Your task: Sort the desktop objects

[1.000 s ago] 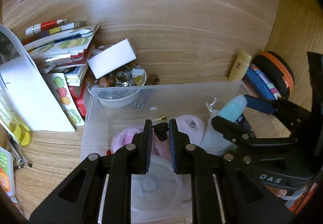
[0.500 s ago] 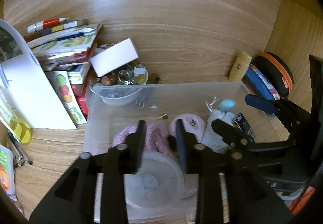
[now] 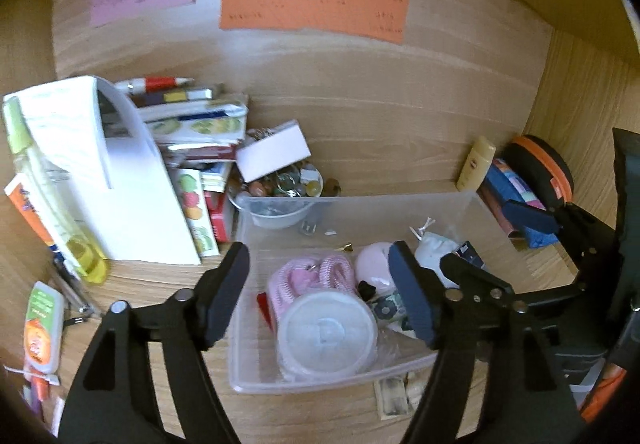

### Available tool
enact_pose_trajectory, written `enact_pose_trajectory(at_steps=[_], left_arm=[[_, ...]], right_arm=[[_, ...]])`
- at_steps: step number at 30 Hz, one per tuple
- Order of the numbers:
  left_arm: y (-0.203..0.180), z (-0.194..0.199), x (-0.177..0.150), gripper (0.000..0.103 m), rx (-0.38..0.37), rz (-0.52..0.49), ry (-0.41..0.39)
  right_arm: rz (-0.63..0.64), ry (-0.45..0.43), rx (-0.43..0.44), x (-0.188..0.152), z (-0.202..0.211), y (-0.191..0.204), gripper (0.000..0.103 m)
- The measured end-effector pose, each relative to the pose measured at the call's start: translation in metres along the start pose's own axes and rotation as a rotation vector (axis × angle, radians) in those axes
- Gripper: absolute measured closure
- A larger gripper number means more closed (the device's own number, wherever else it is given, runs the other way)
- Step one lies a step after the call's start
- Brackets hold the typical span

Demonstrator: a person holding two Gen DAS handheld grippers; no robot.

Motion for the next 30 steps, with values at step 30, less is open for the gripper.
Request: enact_pose_trajectory(at_steps=[30], left_arm=[[0.023, 0.047, -0.094, 0.013, 0.043, 0.024, 0.090]], right_arm=[[0.066, 0.115, 0.155, -0.090, 0.050, 0.037, 0.013]])
Point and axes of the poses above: each gripper's, at about its wrist camera, not at the fingertips, and z roughly against the way its jaws point, y to its left, x to its top, the point moved 5 cm from there along -z, roughly the way its jaws point, and after that the axes turned 10 degrees about -z, right-handed, at the moved point
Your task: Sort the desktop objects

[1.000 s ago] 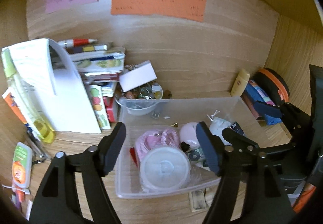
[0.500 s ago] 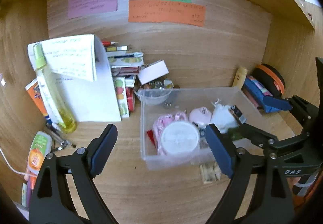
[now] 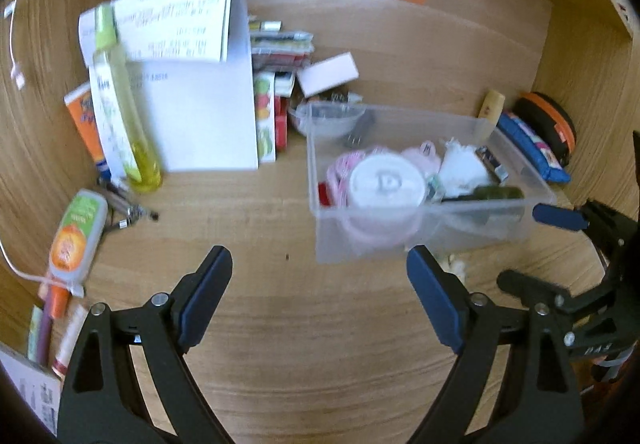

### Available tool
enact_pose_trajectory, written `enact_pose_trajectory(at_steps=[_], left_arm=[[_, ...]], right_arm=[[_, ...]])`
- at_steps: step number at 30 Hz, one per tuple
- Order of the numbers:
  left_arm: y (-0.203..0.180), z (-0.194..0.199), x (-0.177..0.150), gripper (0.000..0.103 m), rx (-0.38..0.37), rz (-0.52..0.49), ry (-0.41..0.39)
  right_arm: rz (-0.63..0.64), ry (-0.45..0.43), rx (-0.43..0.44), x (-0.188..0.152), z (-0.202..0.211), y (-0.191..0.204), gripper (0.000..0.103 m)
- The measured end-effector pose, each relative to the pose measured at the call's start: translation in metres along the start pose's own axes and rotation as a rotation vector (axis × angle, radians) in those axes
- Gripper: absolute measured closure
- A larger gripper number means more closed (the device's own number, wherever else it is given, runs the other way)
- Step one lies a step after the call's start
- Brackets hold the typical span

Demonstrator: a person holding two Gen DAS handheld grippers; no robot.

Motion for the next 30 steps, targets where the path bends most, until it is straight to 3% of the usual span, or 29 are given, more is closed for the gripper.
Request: enact_pose_trajectory(at_steps=[5, 7, 11, 13, 22, 26, 30], left_arm=[[-0.002, -0.012, -0.013, 0.013, -0.018, 0.012, 0.040], [-0.004, -0.016, -0.016, 0.013, -0.026, 0.012, 0.050], [-0.004, -0.018, -0.020, 0.013, -0.035, 0.012, 0.052], [-0.004, -0.017, -0.022, 0.013, -0.034, 0.009, 0.049], [-0.013, -0.020, -0.023, 0.013, -0.066, -0.023, 0.051], [-0.018, -0.020, -0.023, 0.013, -0.079, -0.034, 0.049], [-0.021, -0.022, -0.022, 0.013, -0.094, -0.035, 0.045]], right_arm=[[0.013, 0.087, 0.017, -0.021, -0.024, 0.004, 0.017], [0.021, 0.119, 0.020, -0.024, -0.034, 0.006, 0.030], [0.012, 0.165, 0.026, -0.025, -0.048, 0.007, 0.041], [-0.013, 0.179, 0.046, -0.025, -0.052, 0.006, 0.052], [0.030, 0.179, 0.003, -0.030, -0.047, 0.003, 0.072], [0.038, 0.187, -0.019, -0.034, -0.041, -0.002, 0.072], [-0.036, 0.197, 0.008, -0.031, -0.036, -0.015, 0.072]])
Point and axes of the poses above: each gripper's, at about its wrist camera, not at the fingertips, and z roughly against the way its jaws point, y to its left, x to its top, the point moved 5 cm from there along -z, roughly the way its jaws point, and after that the axes turned 10 degrees about -z, right-handed, at the moved point
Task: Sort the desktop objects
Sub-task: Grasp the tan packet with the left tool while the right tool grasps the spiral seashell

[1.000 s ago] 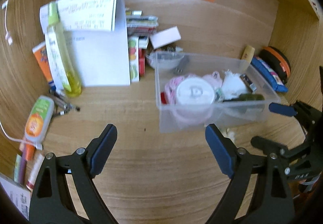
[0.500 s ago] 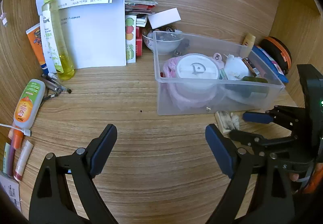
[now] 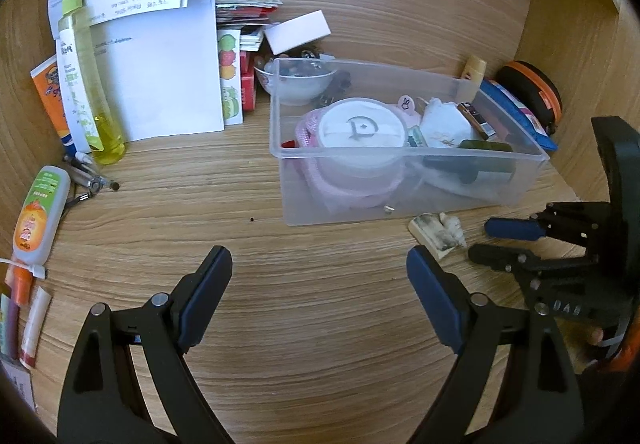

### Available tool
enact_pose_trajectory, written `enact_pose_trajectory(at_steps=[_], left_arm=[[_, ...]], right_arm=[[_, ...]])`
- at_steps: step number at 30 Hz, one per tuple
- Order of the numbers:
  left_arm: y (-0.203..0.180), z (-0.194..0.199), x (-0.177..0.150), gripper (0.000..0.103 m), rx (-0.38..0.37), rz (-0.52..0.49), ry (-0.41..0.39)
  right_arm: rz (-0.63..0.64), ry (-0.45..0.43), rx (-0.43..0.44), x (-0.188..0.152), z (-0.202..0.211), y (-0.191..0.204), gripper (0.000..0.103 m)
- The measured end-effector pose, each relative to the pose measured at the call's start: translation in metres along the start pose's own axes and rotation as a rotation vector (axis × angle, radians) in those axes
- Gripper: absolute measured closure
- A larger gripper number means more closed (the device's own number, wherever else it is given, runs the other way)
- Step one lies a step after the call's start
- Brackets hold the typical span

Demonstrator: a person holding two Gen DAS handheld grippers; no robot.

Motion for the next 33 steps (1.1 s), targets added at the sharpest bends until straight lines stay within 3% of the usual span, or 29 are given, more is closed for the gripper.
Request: enact_pose_trajectory(at_steps=[5, 11, 20, 25, 33], left_arm=[[-0.005, -0.003, -0.002, 0.013, -0.009, 0.002, 0.011], [-0.011, -0.002, -0.003, 0.013, -0.011, -0.017, 0.016], [-0.030, -0.009, 0.003, 0.013, -0.035, -0.054, 0.029], [-0.041, -0.017, 0.002, 0.013, -0.041, -0.069, 0.057], [-0.041, -0.017, -0.003, 0.013, -0.023, -0.064, 0.066]], right_arm=[[-0.103, -0.018, 0.057, 0.017, -0.004, -0.003, 0.072], [-0.086, -0.038, 0.024, 0.020, -0.009, 0.007, 0.072], [-0.132, -0.029, 0.001, 0.008, -0.004, -0.020, 0.073], [-0.079, -0.058, 0.026, 0.017, -0.001, -0.007, 0.073], [-0.018, -0.021, 0.023, 0.021, -0.019, 0.009, 0.073]])
Point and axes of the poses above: each gripper's, at about its wrist camera, not at the fingertips, and z roughly against the way its jaws point, y to its left, x to its top, the point moved 5 cm from there along -z, roughly the way its jaws point, and after that the axes turned 10 degrees about -z, right-handed, at the moved point
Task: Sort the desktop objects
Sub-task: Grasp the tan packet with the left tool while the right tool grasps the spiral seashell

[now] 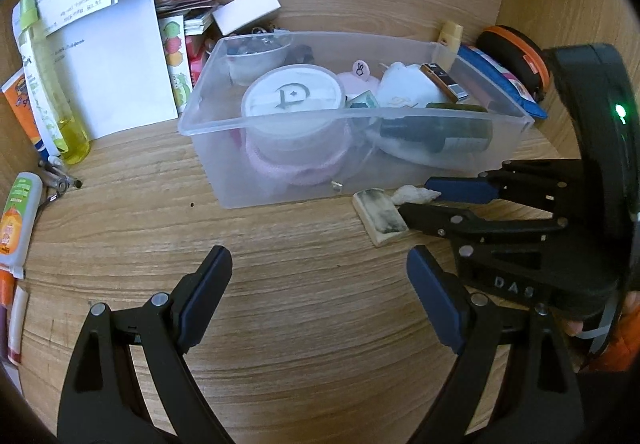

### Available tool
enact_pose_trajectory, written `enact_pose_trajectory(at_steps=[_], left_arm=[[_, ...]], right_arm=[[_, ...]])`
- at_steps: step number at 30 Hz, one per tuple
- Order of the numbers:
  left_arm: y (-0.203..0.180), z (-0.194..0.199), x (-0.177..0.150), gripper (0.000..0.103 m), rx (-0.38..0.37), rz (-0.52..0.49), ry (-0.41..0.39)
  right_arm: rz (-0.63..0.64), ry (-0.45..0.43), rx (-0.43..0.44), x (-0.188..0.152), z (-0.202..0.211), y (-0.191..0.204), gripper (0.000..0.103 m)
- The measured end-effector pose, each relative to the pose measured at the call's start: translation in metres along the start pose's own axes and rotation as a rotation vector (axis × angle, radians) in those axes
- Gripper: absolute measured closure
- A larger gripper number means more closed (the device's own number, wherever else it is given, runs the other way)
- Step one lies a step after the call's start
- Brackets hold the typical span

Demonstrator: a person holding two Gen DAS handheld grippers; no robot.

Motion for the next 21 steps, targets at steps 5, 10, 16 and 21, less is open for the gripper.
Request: enact_pose_trajectory(at_steps=[5, 10, 16, 21], left_arm=[[0.001, -0.006, 0.001, 0.013, -0.002, 0.012, 0.016], [-0.006, -0.012, 0.005, 0.014, -0.004, -0.005, 0.034], [-0.023, -0.025, 0.017, 0.016, 0.009, -0.048, 0.044], [-0.036, -0.042, 0.025, 0.040, 0.029, -0.076, 0.080]], right_arm=[[0.023, -0.017, -0.006, 0.000, -0.002, 0.005, 0.088], [0.019, -0.016, 0.028, -0.009, 0.007, 0.000, 0.088], [-0.013, -0.035, 0.013, -0.021, 0.026, -0.023, 0.088], [-0.062, -0.074, 0.031, -0.021, 0.045, -0.042, 0.087]])
Point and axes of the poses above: each gripper's, at about its wrist camera, not at the fingertips, and z roughly against the way its jaws point, y to its left, x to its top, the point moved 5 cm from there along -z, roughly the way its jaws point, and after that the axes turned 10 degrees about -z, right-handed, at the moved point
